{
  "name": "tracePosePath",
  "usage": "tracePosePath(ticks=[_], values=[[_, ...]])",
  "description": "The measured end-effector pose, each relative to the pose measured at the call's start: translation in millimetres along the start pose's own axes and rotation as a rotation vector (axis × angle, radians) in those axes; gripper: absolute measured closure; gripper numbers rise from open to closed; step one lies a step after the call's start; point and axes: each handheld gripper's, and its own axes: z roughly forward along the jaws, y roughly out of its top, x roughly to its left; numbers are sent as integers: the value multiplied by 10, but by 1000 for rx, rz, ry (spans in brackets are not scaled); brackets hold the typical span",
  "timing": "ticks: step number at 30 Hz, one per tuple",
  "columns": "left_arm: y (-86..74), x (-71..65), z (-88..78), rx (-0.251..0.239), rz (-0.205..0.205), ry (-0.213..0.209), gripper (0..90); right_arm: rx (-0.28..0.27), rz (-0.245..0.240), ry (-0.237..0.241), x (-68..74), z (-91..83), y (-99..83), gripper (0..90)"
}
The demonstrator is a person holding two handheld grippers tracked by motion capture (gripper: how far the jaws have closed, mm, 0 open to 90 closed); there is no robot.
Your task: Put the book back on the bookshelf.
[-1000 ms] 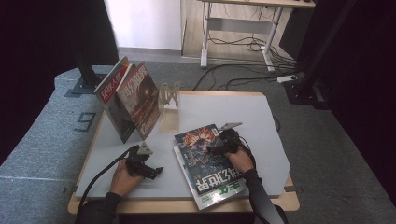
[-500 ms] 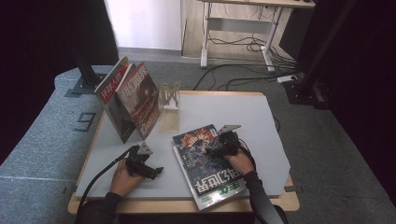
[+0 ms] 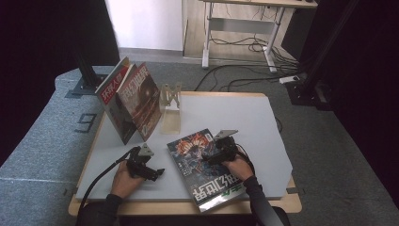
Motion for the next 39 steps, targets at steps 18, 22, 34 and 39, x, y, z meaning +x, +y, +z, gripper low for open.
tracePosePath(ticks=[18,22,34,39], values=[[0,0,0,0,0,0,0,4,1,2,181,-128,-123,0],[0,-1,0,0,0,0,0,10,-3,-2,198,-251,-241,0],[0,-1,0,0,0,1,0,11,13,-17,307,-573,-605,0],[0,-1,0,0,0,1,0,8,24,-18,345,-691,-729,0]])
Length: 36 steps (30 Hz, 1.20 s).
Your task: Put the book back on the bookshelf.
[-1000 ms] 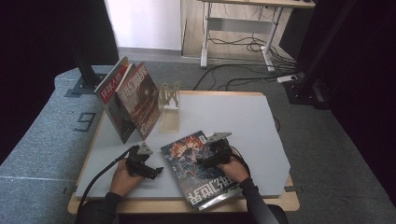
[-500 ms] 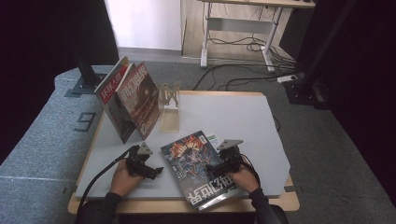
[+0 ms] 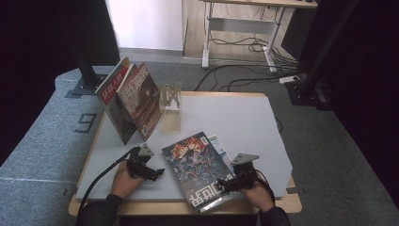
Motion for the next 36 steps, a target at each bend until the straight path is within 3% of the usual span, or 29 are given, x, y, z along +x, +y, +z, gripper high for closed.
tracePosePath(ticks=[15,19,21,25,36], values=[[0,-1,0,0,-1,0,0,-18,46,-22,37,-279,-307,0],[0,-1,0,0,-1,0,0,9,28,-47,52,-307,-379,0],[0,-1,0,0,-1,0,0,5,42,-44,41,-309,-405,0],[0,-1,0,0,-1,0,0,3,44,-39,20,-304,-408,0],[1,0,0,1,0,0,0,2,65,-86,-124,-303,-386,0]])
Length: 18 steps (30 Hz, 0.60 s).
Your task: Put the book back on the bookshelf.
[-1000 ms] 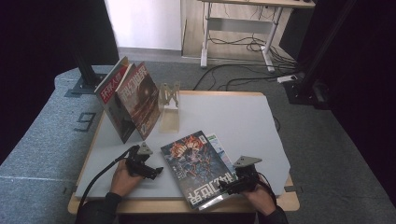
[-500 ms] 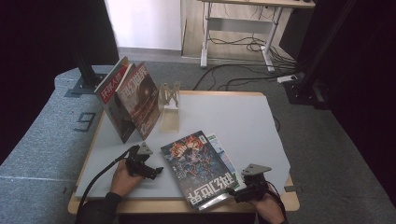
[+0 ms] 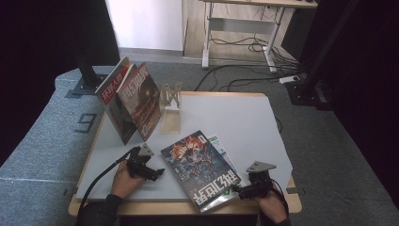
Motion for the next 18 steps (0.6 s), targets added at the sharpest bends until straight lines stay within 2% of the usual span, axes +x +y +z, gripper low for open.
tracePosePath(ticks=[18], values=[[17,-3,-14,8,12,-2,7,10,42,-66,-329,118,166,0]])
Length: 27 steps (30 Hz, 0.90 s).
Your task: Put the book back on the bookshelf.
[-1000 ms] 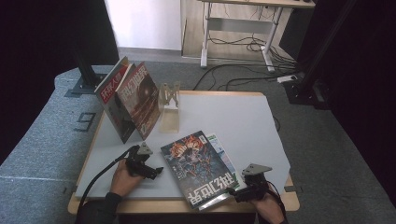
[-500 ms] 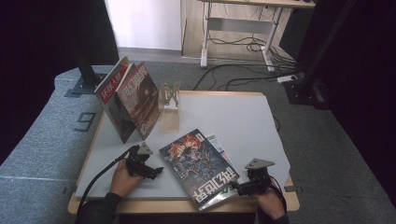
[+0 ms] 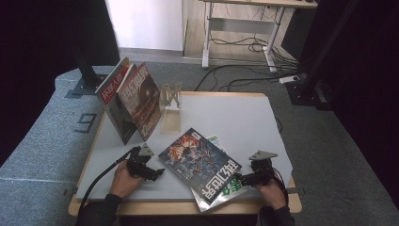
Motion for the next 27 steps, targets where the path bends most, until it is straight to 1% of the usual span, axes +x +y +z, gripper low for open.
tracePosePath(ticks=[3,5,9,12,15,18,22,25,26,27], values=[[31,-8,-23,18,23,3,19,-2,12,-8,-48,29,30,0],[60,-19,-42,17,32,-8,21,-4,18,-15,-84,52,53,0],[129,-31,-68,-10,31,-62,23,-4,20,-32,-132,87,99,0],[184,-32,-63,-24,31,-85,27,-4,26,-43,-166,115,132,0],[249,-34,-32,-32,30,-101,29,-6,27,-49,-195,141,160,0],[288,-27,13,-39,19,-128,40,-6,34,-52,-223,165,182,0],[324,-37,78,-25,18,-152,39,-8,37,-57,-249,193,210,0],[339,-70,113,-19,26,-183,40,-8,36,-63,-258,203,225,0],[340,-81,121,-16,26,-185,48,-8,36,-64,-260,207,229,0],[339,-94,133,-6,34,-177,37,-9,36,-65,-261,210,232,0]])
